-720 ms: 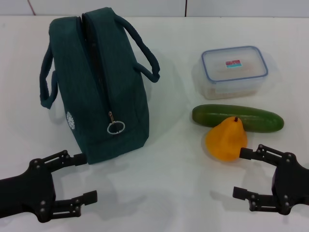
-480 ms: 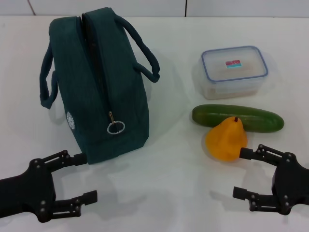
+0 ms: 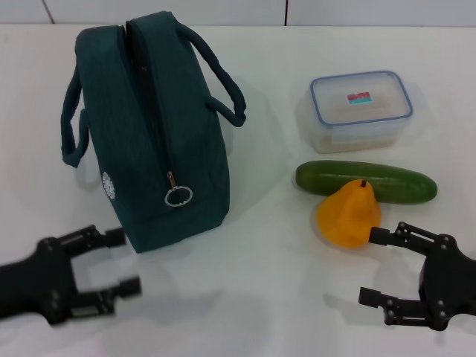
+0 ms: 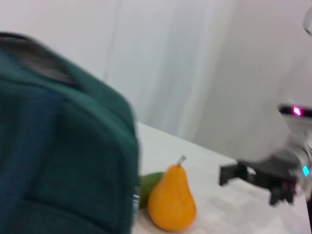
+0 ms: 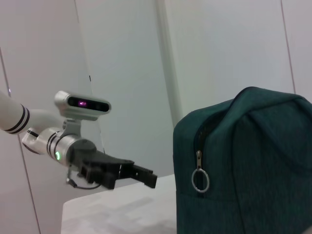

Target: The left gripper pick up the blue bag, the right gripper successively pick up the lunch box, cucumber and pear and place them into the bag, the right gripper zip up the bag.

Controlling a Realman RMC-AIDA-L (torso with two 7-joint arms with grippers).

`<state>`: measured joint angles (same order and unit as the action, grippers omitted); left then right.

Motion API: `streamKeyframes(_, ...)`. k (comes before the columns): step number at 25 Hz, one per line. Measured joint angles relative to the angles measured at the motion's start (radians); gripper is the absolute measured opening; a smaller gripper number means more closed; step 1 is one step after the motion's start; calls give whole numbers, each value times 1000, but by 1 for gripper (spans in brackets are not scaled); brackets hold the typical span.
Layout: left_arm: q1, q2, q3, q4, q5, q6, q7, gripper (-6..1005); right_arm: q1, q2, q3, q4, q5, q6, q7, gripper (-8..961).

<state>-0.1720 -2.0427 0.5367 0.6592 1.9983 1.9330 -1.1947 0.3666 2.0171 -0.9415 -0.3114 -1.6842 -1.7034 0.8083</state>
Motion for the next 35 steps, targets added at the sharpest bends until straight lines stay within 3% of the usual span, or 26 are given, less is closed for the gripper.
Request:
streamKeyframes(2, -16, 33, -19, 5, -29, 1, -221, 883, 0, 0, 1, 0, 0, -2, 0, 869)
streamKeyframes(6, -56, 92, -73, 11, -44, 3, -508, 883, 0, 0, -2, 0, 0, -3, 0, 869)
streamKeyframes(14, -122, 137, -131, 169, -44, -13, -882, 882, 1, 0, 0, 0, 0, -4, 3, 869)
streamKeyframes(16, -148, 135, -127, 271, -39, -14, -992, 881, 3, 0, 1, 0, 0, -4, 4, 869)
streamKeyframes(19, -206, 107, -123, 480, 11, -18, -1172, 881, 8, 0, 0, 0, 0, -4, 7, 869)
streamKeyframes(22, -280, 94, -106, 625, 79, -19, -1328, 880, 9, 0, 1, 0, 0, -4, 8, 869)
streamKeyframes(29, -428, 105, -5, 660, 297, -41, -1463, 879, 8, 0, -3, 0, 8, -5, 8, 869)
streamKeyframes(35, -466, 93, 30, 647, 370, -54, -1484, 877, 0, 0, -2, 0, 12, -16, 8, 869)
